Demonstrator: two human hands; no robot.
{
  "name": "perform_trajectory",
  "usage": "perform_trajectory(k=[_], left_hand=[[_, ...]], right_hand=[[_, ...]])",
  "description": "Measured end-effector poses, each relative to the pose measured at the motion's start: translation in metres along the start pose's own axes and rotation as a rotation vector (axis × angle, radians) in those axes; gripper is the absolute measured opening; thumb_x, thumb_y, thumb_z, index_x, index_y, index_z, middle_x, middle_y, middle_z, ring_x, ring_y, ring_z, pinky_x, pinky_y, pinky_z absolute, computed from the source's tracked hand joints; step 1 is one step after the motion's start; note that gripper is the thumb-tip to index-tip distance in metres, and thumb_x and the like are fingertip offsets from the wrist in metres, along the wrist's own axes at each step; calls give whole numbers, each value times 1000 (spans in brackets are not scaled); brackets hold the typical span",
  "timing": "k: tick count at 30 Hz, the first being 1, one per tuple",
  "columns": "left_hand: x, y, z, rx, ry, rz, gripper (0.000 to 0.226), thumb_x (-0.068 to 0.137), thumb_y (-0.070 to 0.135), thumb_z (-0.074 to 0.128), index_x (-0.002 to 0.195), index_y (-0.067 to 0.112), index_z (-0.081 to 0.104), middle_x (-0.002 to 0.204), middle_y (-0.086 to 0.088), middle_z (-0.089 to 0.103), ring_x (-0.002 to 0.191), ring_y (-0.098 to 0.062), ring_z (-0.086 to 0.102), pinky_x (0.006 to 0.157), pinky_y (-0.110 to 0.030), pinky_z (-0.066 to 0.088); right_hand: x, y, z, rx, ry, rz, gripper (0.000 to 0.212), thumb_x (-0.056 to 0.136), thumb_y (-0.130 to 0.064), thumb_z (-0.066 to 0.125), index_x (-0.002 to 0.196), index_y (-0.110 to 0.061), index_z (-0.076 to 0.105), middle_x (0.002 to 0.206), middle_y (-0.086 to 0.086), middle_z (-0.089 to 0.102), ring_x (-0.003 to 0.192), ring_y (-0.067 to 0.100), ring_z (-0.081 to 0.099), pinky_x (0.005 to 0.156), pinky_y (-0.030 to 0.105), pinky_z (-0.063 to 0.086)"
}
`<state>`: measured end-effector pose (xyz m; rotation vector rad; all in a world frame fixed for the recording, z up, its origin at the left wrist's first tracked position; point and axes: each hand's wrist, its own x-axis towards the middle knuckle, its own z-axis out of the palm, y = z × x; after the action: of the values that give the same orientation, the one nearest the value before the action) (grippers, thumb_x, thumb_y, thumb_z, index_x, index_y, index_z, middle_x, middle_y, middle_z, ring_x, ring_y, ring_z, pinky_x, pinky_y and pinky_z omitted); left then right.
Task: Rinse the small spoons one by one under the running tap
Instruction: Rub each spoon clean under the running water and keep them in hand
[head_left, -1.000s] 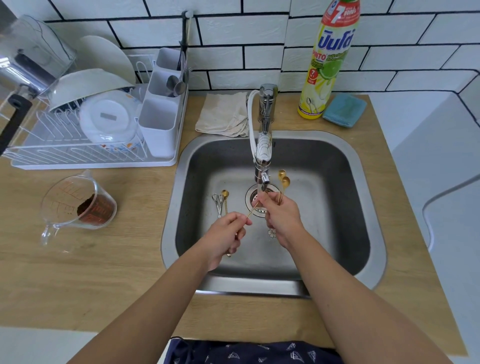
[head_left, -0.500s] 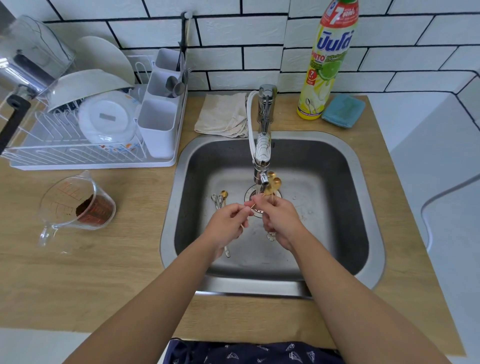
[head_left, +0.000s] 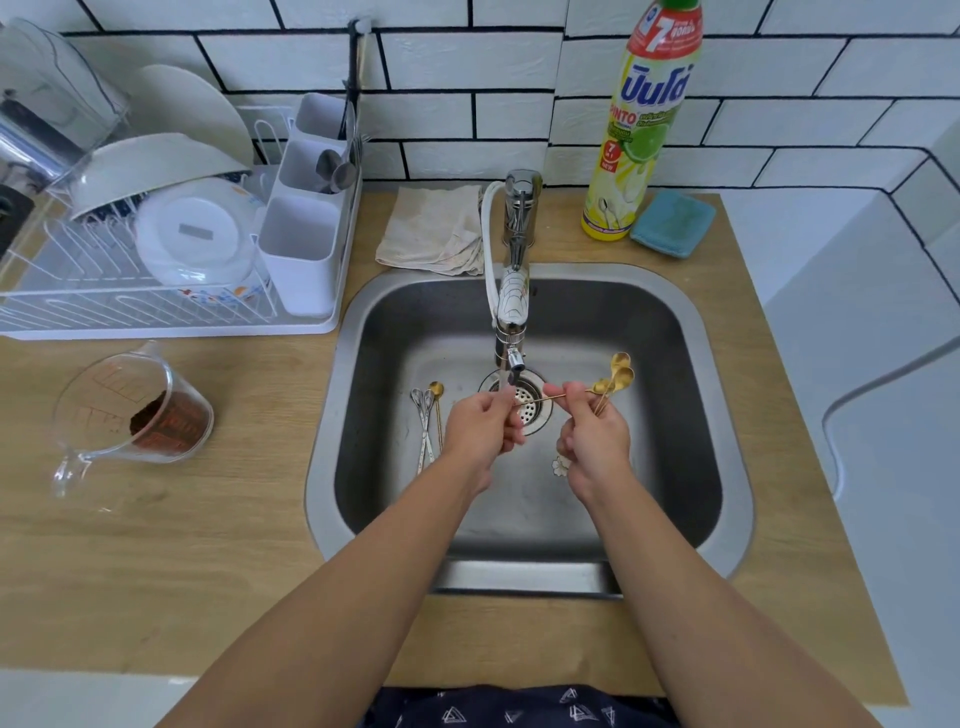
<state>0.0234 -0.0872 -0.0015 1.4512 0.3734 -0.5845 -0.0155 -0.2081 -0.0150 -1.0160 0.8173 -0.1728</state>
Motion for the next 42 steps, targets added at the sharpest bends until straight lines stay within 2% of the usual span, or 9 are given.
perform_trajectory(k=[4,10,15,20,23,28,35,40,42], left_hand=[[-3,3,-4,-14,-120,21,15,106,16,48,100,10,61,70,2,66,59,-10,69,55,-19,53],[4,16,-14,90,-4,-35,32,101,36,58,84,9,62,49,3,48,37,-10,42,39,-20,36],[-5,4,-11,44,-178,11,15,106,20,48,99,13,60,62,4,57,57,-9,54,59,-22,47],[4,12,-8,-105,-25,-220,20,104,23,47,90,14,59,48,7,43,37,-8,35,38,-19,33],[8,18,-9,-159,-31,-301,22,104,25,50,86,15,59,48,7,44,36,-8,36,38,-18,33],[-5,11,-9,92,-156,-24,22,105,27,43,92,13,54,71,1,55,51,-10,51,53,-24,44],[-13,12,-16,369,-79,79,54,97,58,51,64,15,57,46,5,45,41,-9,36,42,-21,30],[-16,7,-24,169,-371,32,20,107,21,46,103,9,62,72,1,61,56,-9,54,58,-22,45],[-18,6,-28,177,-383,-1,20,107,20,45,108,11,62,77,4,69,59,-11,62,61,-24,51]], right_hand=[[2,0,2,27,7,7,20,105,-22,58,88,-13,64,95,3,81,37,5,25,37,19,23],[-4,6,15,9,-44,21,19,103,-25,62,89,-14,67,89,-1,81,37,4,27,36,18,24],[1,2,11,37,-3,15,18,103,-23,62,87,-17,60,98,6,81,36,4,25,35,19,24],[-4,2,12,30,-54,14,11,100,-20,66,92,-13,63,96,6,81,37,4,26,36,18,23],[-6,-2,9,37,-93,20,4,96,-10,70,98,-12,67,101,8,81,37,3,29,35,17,25],[-2,-6,8,-36,6,9,8,96,-17,72,90,-12,71,87,1,80,36,5,28,35,18,26],[-6,-3,17,-43,7,61,14,97,-23,71,88,-12,75,66,-5,71,37,4,26,35,19,24],[-4,-12,21,-44,7,22,23,98,-22,70,77,-16,75,62,-4,70,35,2,33,35,18,26],[-4,-14,21,-64,-3,20,24,97,-24,71,75,-18,76,69,-1,73,35,2,37,35,19,28]])
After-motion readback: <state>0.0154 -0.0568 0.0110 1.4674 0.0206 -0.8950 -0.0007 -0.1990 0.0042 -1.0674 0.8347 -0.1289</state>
